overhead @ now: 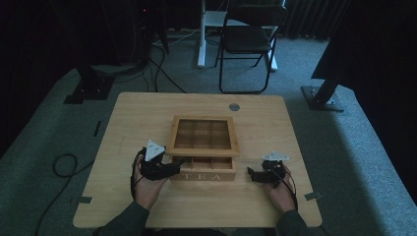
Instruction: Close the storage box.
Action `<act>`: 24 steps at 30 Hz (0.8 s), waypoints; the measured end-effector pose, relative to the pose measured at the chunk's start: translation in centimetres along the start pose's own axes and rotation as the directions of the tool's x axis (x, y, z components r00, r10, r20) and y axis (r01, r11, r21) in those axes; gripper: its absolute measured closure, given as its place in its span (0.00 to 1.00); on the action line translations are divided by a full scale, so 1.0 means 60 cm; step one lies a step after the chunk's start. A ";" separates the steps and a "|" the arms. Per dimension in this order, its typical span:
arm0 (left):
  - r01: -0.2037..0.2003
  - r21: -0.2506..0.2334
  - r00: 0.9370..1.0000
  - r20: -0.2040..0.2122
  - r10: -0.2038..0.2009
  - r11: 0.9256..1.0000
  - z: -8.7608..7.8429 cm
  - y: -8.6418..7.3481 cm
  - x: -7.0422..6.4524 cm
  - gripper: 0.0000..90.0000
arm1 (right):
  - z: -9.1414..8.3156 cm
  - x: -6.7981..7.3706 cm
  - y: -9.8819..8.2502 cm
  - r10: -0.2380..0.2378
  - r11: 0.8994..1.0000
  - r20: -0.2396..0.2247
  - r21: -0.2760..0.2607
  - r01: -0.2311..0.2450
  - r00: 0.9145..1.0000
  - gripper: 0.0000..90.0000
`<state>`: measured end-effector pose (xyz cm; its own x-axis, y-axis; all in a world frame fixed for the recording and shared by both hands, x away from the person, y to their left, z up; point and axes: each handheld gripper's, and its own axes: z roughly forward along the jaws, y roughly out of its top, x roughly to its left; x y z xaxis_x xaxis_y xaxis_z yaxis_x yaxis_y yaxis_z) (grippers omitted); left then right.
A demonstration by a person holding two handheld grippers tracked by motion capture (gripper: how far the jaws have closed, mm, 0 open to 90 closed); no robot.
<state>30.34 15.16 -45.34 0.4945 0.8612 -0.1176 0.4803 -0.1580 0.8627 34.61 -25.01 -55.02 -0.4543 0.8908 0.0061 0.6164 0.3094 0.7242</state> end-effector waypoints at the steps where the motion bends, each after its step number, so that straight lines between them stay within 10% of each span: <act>1: 0.000 0.000 1.000 0.000 0.000 1.000 0.000 0.000 0.000 0.26 | 0.000 0.000 0.000 0.000 1.000 0.000 0.000 0.000 1.000 0.14; 24: -0.035 0.051 0.999 -0.034 0.037 0.998 0.007 -0.046 -0.009 0.26 | 0.000 0.000 0.000 -0.001 1.000 0.000 0.000 0.001 1.000 0.14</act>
<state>29.06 14.95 -47.85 0.4870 0.8707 -0.0688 0.4990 -0.2127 0.8401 34.61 -25.02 -55.02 -0.4546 0.8907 0.0057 0.6164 0.3100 0.7238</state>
